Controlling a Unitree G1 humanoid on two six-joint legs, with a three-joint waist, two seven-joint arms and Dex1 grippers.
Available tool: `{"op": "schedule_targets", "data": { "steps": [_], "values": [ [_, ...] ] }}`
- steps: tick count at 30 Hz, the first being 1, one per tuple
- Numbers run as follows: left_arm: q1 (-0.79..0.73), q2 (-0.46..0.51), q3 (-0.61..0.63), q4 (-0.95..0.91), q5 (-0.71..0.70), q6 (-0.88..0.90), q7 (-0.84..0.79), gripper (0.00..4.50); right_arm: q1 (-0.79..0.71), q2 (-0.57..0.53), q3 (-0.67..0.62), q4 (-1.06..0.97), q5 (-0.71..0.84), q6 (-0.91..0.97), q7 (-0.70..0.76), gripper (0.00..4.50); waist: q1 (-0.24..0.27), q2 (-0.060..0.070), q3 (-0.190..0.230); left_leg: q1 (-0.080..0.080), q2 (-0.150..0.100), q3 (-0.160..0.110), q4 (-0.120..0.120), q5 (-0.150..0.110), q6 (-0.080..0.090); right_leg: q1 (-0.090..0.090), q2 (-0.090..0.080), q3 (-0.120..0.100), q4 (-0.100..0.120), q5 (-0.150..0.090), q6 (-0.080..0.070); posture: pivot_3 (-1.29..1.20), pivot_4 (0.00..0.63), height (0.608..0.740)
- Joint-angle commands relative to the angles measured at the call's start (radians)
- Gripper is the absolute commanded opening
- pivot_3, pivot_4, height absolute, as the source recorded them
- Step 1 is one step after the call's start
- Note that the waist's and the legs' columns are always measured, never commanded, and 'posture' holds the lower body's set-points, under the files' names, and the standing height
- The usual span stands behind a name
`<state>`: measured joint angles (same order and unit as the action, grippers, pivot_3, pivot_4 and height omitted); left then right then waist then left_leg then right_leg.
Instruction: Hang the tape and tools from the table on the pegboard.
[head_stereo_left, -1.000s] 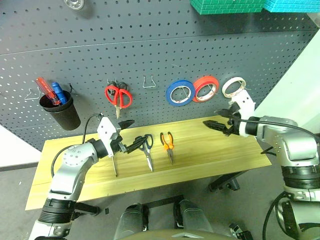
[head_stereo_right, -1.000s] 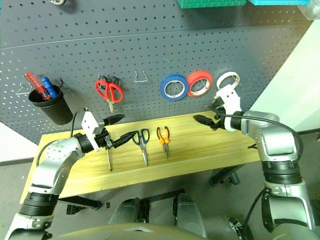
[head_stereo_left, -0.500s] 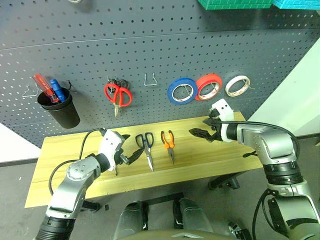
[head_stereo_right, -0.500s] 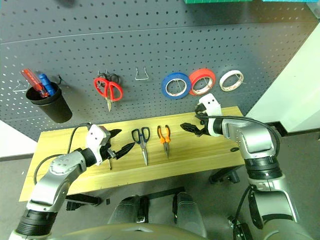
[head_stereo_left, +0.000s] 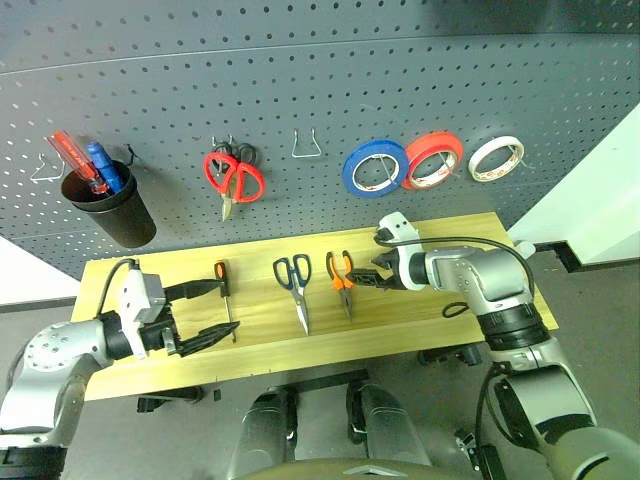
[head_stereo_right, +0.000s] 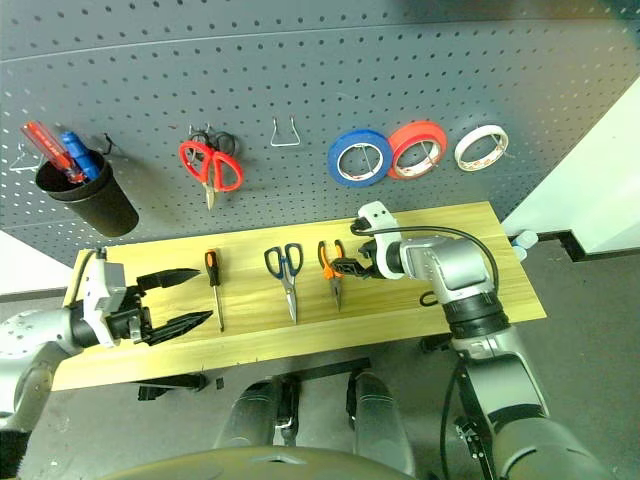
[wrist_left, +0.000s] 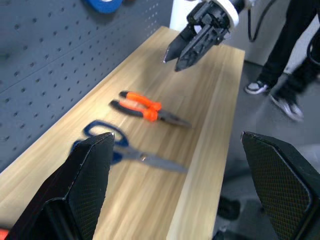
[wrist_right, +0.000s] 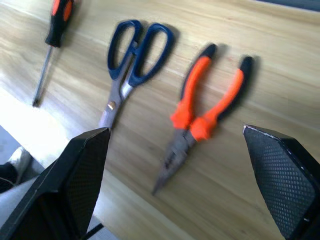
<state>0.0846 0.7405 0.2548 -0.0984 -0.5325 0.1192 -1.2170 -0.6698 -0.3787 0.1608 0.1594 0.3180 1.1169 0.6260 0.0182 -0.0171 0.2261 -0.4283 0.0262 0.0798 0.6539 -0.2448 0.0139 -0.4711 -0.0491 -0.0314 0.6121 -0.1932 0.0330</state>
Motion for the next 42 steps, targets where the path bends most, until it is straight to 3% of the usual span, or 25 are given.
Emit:
{"op": "schedule_targets", "data": {
  "steps": [1,16,35,42],
  "values": [
    [-0.046,0.019,0.022,0.068,0.009,-0.062,-0.044,4.26,-0.046,0.038,0.009,0.044,-0.018,0.016,-0.039,4.47,0.001,-0.001,0.005,0.000,0.000,0.000,0.000,0.000,0.000,0.000,0.000,0.000,0.000,0.000,0.000,0.17,0.267,0.740],
    [-0.197,-0.035,-0.119,0.198,0.095,-0.138,-0.072,4.26,-0.172,0.215,-0.048,0.361,-0.107,-0.008,-0.239,4.47,-0.003,0.000,0.052,-0.006,0.000,0.000,-0.003,0.000,0.000,-0.006,-0.002,0.000,0.000,0.000,0.000,0.21,0.341,0.740],
    [-0.193,-0.041,-0.122,0.233,0.118,-0.154,-0.058,4.26,-0.302,0.333,-0.073,0.672,-0.189,-0.137,-0.339,4.47,-0.005,0.001,0.078,-0.008,0.000,0.000,-0.004,0.000,0.000,-0.009,-0.002,-0.001,0.000,0.000,0.000,0.21,0.356,0.740],
    [-0.185,-0.038,-0.115,0.235,0.118,-0.161,-0.060,4.26,-0.321,0.331,0.004,0.729,-0.263,-0.152,-0.308,4.47,-0.004,0.001,0.078,-0.008,0.000,0.000,-0.004,0.000,0.000,-0.009,-0.002,-0.001,0.000,0.000,0.000,0.21,0.354,0.740]
  ]
}}
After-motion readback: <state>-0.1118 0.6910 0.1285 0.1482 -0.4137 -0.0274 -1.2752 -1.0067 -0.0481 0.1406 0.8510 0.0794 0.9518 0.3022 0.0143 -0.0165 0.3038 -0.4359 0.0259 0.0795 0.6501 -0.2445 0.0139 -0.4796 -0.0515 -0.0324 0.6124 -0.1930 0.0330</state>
